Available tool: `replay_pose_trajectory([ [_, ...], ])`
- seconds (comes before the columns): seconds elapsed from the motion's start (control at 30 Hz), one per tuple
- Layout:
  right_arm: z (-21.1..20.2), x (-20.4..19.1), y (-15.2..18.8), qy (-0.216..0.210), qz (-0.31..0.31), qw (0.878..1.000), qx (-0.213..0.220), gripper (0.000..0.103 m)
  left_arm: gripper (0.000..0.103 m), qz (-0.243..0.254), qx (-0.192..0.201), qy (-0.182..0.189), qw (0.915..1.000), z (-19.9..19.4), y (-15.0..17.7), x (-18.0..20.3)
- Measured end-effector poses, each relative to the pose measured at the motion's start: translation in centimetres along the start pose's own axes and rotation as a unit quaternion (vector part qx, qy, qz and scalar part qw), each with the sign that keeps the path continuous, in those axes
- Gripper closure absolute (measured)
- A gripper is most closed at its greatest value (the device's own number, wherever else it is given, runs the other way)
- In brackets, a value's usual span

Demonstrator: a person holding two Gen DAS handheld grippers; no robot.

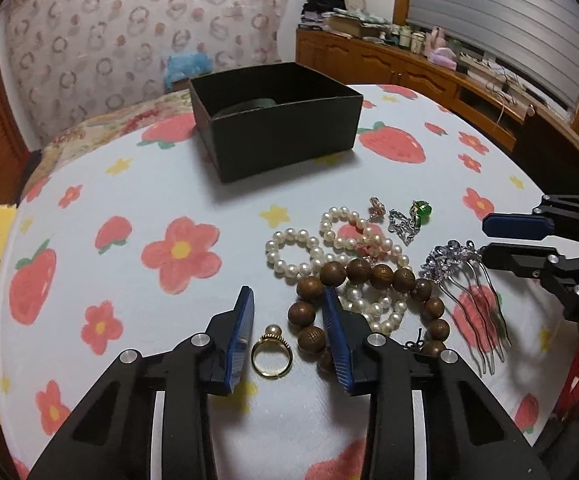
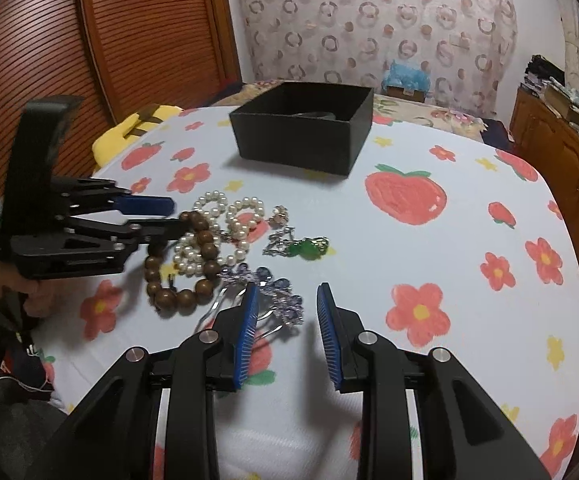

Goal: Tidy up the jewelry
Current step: 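Close the left gripper on the wooden bead bracelet while the right gripper closes on the silver hair comb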

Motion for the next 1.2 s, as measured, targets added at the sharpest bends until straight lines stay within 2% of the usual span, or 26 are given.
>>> replay_pose_trajectory([
  [0.07, -0.2, -0.4, 0.0, -0.002, -0.006, 1.0, 0.001, 0.07, 0.089, 0.006, -0.001, 0.007, 1.0, -0.1, 0.1, 0.3],
  [0.13, -0.2, -0.7, 0.0, 0.0, -0.011, 1.0, 0.001, 0.066, 0.091, 0.012, 0.003, 0.005, 0.9999, -0.4, 0.1, 0.6],
  [0.3, -0.3, -1.0, 0.3, 0.004, -0.016, 1.0, -0.002, 0.064, 0.091, 0.012, 0.038, 0.007, 0.9992, -2.7, -0.1, 1.3],
  [0.53, 0.0, -1.3, 0.6, -0.02, 0.015, 1.0, -0.002, 0.064, 0.091, -0.006, 0.097, 0.027, 0.9949, -7.0, -1.0, 2.3],
  [0.6, 0.2, -1.5, 0.6, -0.007, 0.015, 1.0, -0.005, 0.058, 0.091, -0.006, 0.109, 0.025, 0.9937, -7.7, -1.2, 2.6],
  [0.67, 0.6, -1.5, 0.7, -0.009, 0.021, 1.0, -0.008, 0.056, 0.091, -0.008, 0.12, 0.026, 0.9925, -8.5, -1.4, 2.8],
  [0.8, 1.1, -1.1, 0.7, -0.024, 0.045, 0.999, -0.011, 0.054, 0.091, -0.006, 0.128, 0.027, 0.9914, -9.3, -1.5, 2.9],
  [0.87, 1.3, -1.2, 0.4, -0.026, 0.047, 0.998, -0.011, 0.041, 0.091, -0.006, 0.131, 0.026, 0.991, -9.5, -1.5, 2.9],
  [0.9, 1.4, -1.4, 0.2, -0.023, 0.043, 0.999, -0.01, 0.039, 0.091, -0.007, 0.132, 0.027, 0.9909, -9.5, -1.6, 2.8],
  [1.03, 2.0, -2.1, -0.4, -0.022, 0.029, 0.999, -0.013, 0.036, 0.091, -0.008, 0.132, 0.025, 0.9909, -9.6, -1.6, 2.7],
  [1.2, 3.2, -2.8, -0.7, -0.002, 0.006, 1.0, -0.027, 0.035, 0.091, -0.011, 0.136, 0.025, 0.9903, -9.7, -1.6, 2.4],
])
Point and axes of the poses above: each gripper's, at about its wrist camera, not at the fingertips, and z roughly the way its jaws point, x to its right, y to its underside, the point moved 5 cm from there along z, roughly the way its jaws point, and after that the axes turned 13 degrees about -z, right-handed, at the moved point
